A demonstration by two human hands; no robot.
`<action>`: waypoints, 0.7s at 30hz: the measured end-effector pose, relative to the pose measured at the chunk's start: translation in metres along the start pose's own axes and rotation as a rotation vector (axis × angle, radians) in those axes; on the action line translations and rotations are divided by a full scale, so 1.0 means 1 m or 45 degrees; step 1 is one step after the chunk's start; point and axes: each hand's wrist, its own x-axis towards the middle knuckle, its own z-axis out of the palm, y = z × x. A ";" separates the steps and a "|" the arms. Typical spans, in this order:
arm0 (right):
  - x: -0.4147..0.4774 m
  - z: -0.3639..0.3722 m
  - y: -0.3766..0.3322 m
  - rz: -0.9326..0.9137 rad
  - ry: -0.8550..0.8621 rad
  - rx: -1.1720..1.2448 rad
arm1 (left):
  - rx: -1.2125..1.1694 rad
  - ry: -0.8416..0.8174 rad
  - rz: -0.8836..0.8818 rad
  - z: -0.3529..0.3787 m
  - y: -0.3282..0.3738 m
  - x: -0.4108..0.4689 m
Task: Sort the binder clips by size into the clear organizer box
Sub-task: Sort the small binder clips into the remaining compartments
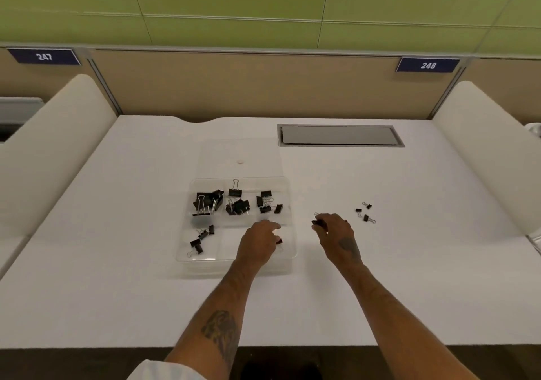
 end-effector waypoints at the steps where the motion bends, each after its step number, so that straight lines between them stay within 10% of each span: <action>1: 0.003 0.004 -0.008 -0.036 -0.015 -0.005 | 0.031 0.048 0.035 -0.008 0.000 -0.001; 9: 0.011 0.067 -0.084 -0.270 -0.262 -0.045 | 0.521 0.393 0.069 -0.074 -0.055 -0.019; 21: -0.006 0.124 -0.134 -0.374 -0.589 -0.151 | 0.780 0.312 -0.229 -0.107 -0.114 -0.066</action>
